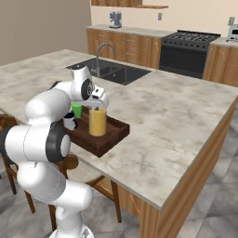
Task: There is a tray on the dining counter. Grab the cup, mug, and pitcher and place them on the tray. The pitcher may be placed next to the tray if it cannot fit the tray.
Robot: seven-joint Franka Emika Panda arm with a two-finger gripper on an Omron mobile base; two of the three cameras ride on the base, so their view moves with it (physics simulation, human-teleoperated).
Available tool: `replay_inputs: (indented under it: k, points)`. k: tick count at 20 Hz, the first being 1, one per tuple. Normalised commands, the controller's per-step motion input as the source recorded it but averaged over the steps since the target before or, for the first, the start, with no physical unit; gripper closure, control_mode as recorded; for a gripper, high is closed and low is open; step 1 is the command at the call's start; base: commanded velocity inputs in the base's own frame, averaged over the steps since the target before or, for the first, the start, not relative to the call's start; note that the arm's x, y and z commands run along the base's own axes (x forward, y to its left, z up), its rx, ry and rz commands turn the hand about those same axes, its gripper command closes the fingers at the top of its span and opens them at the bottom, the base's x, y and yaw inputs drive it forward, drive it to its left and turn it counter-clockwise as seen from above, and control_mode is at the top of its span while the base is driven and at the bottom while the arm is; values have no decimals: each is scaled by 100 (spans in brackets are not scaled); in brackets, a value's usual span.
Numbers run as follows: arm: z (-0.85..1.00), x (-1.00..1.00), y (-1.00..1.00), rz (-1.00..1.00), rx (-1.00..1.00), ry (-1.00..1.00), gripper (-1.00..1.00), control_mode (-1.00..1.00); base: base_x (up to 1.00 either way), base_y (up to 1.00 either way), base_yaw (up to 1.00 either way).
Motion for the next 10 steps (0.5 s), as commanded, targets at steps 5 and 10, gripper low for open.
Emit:
replay_inputs:
  k: [5, 10]
  points:
    - [0, 0, 0, 0, 0, 0, 100, -100, 0, 0, 0]
    - [-1, 0, 2, 0, 0, -1, -100, -100, 0, 0, 0]
